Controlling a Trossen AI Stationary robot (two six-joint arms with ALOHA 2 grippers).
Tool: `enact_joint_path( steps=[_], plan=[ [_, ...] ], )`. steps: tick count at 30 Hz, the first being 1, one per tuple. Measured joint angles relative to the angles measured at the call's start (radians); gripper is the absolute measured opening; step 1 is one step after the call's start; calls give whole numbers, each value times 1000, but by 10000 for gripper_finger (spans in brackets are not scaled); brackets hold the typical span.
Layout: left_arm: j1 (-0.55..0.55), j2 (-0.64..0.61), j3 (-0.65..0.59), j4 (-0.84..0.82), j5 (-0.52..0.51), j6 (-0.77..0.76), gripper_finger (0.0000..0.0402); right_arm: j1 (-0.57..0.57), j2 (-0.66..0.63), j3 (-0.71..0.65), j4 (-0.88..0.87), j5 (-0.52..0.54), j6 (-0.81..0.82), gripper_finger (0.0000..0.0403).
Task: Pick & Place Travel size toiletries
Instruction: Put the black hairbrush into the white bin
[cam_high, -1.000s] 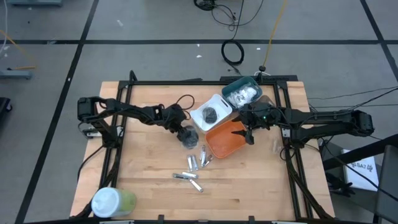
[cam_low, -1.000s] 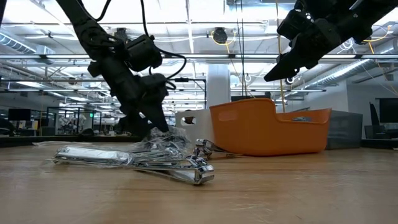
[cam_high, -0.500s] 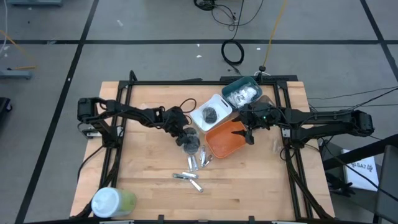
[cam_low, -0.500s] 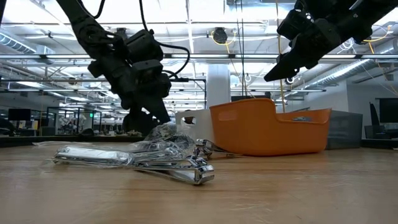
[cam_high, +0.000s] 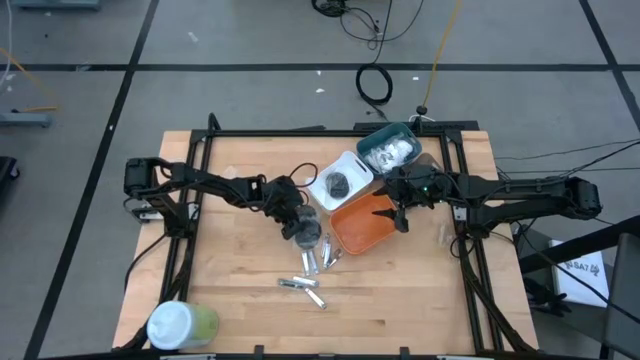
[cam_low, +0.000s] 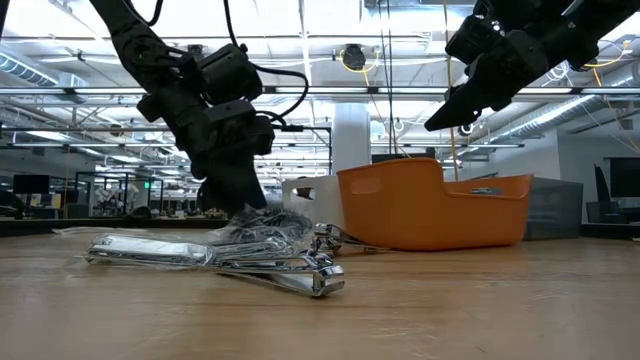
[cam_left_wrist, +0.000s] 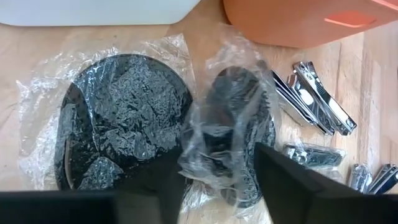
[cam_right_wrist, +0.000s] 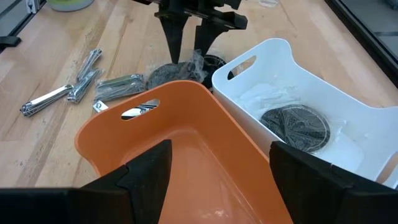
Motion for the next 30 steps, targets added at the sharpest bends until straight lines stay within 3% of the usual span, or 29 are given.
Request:
enact_joint_path(
  steps=[9,19,30],
  plan=[
    [8,0,0,4,42,4,14,0,0,0,0,0,0,256],
    [15,-49,1,0,81,2,5,0,0,0,0,0,0,256],
    [15,-245,0,-25,18,30,2,0,0,0,0,0,0,256]
  ],
)
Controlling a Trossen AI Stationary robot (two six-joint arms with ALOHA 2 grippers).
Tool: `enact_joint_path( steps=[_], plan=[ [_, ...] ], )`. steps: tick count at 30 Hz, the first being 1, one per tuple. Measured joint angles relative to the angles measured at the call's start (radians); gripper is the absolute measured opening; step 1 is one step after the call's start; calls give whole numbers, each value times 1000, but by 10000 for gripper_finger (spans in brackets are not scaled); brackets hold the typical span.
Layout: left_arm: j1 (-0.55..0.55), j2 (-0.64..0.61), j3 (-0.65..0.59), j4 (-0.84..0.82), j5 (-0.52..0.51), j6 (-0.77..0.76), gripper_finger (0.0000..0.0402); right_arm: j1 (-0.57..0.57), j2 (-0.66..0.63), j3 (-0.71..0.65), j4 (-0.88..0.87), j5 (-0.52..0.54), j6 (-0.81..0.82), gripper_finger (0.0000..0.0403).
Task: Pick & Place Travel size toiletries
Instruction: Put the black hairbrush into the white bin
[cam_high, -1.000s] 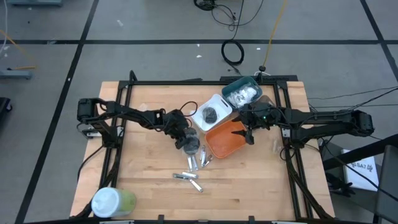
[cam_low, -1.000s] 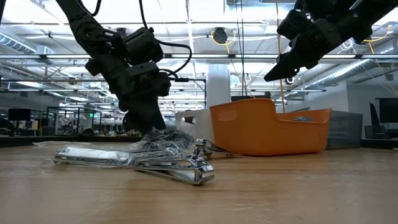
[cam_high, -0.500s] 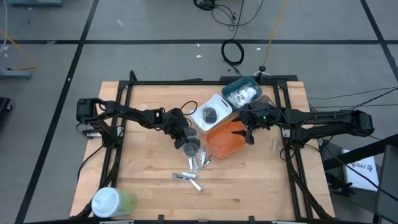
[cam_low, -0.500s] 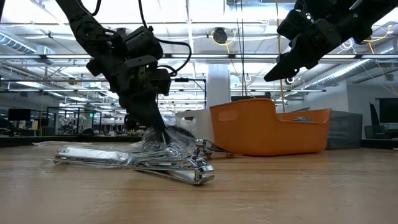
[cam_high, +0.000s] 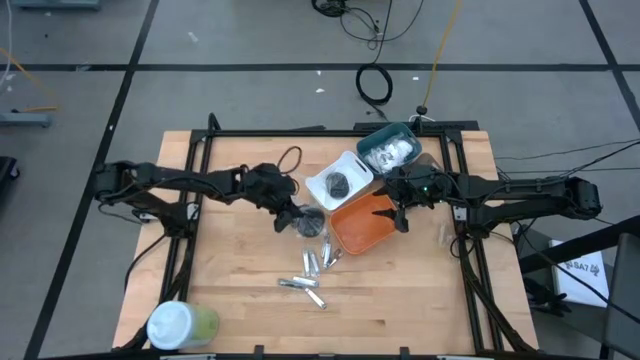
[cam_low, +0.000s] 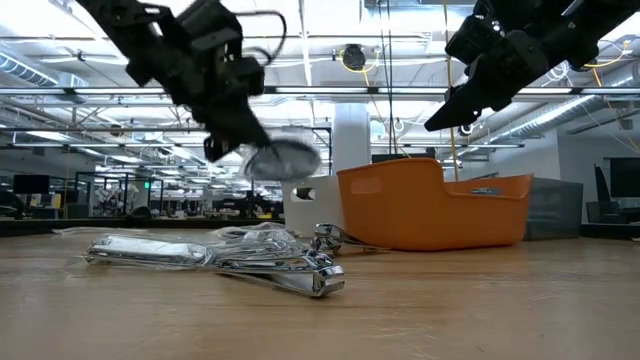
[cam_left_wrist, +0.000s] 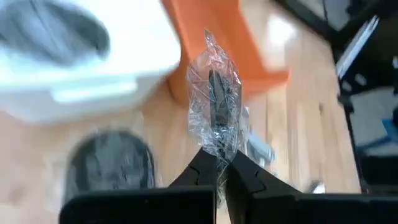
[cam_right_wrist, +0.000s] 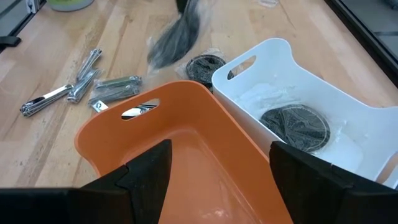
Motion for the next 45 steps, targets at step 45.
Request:
enact_joint_path(
  steps=[45],
  plan=[
    [108,365,402,-55,-335,96,6,0,0,0,34,0,1,256]
  ],
)
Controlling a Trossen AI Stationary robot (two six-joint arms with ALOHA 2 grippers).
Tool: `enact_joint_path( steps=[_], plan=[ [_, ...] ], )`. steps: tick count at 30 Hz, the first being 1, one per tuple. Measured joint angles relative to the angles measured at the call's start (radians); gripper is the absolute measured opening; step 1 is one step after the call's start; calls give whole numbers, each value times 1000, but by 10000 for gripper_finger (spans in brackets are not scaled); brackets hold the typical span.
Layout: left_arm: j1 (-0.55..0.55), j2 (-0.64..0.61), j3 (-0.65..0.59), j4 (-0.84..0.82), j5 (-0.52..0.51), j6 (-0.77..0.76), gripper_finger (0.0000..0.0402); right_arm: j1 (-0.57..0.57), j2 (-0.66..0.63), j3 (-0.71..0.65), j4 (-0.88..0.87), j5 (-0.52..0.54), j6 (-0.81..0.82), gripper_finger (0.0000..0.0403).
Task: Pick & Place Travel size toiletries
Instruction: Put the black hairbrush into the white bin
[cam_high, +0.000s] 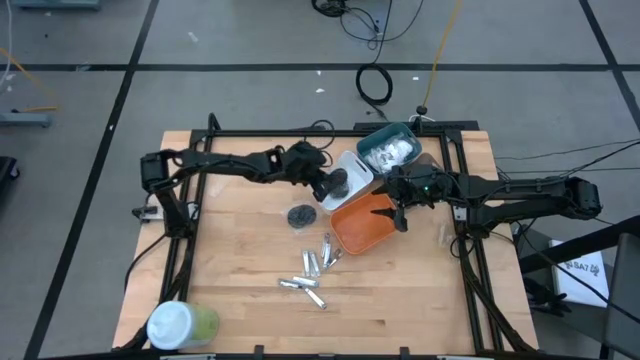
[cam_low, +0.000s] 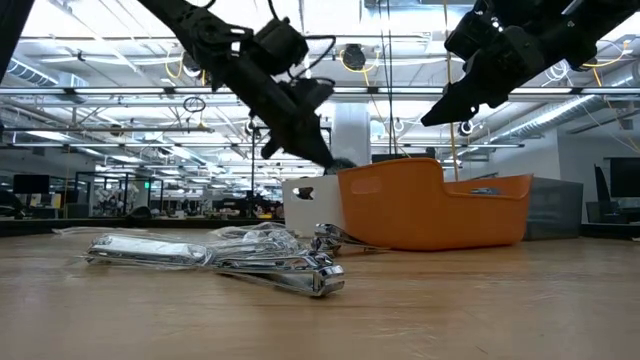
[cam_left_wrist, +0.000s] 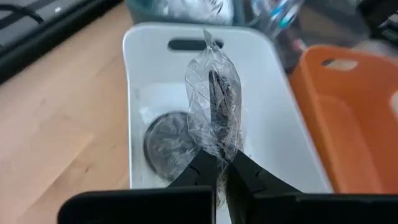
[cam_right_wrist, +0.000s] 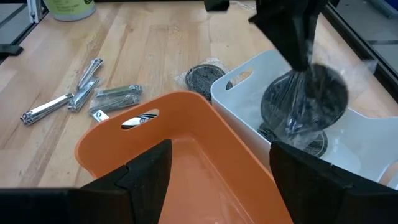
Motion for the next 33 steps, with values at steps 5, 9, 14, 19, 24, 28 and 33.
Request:
enact_joint_path(
  steps=[5,9,14,19,24,28,33],
  plan=[
    [0,16,0,-3,69,13,2,0,0,0,0,0,-5,256],
    [-5,16,0,1,92,30,18,0,0,0,0,0,-6,256],
    [-5,16,0,1,94,23,68,0,0,0,0,0,-10,256],
    [-5,16,0,13,94,4,154,0,0,0,0,0,-9,256],
    [-4,13,3,11,94,33,236,0,0,0,0,0,-9,256],
    [12,-31,63,-148,93,41,280,0,0,0,-4,0,-9,256],
    [24,-132,124,-409,36,13,310,0,0,-1,-14,0,-9,256]
  ],
)
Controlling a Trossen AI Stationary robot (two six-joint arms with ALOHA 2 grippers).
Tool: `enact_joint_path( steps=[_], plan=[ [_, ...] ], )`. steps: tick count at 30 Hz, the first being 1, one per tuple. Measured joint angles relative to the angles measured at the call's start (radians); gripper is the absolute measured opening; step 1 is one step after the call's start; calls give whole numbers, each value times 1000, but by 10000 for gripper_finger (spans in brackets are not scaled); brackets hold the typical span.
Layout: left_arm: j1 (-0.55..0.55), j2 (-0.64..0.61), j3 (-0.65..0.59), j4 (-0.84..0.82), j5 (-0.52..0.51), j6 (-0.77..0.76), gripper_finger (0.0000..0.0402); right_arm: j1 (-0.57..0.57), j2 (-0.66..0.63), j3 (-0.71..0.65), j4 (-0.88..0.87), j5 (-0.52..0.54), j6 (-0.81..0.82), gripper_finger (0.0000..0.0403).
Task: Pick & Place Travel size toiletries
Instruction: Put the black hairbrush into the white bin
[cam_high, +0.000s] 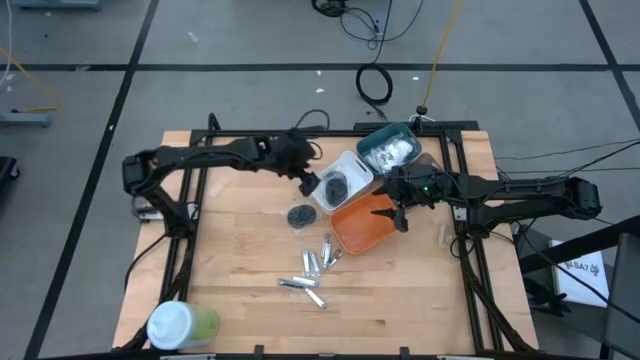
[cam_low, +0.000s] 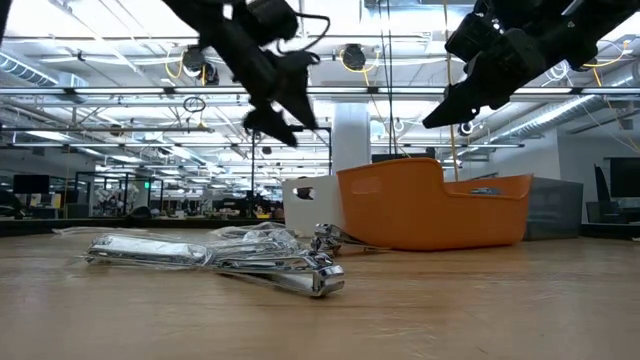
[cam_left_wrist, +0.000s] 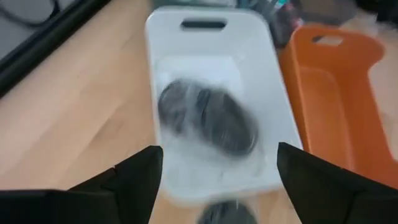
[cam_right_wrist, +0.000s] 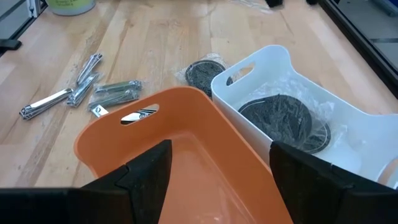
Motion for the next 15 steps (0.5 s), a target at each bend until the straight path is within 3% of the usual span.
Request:
enact_joint_path(
  steps=[5,8,15],
  plan=[
    [-14,-73,-29,-207,-56,-34,321,0,0,0,-5,0,-5,256],
    [-17,-79,-96,-241,-47,-70,319,0,0,0,-6,0,-7,256],
    [35,-81,-318,66,160,-77,291,0,0,0,-9,0,-15,256]
  ],
)
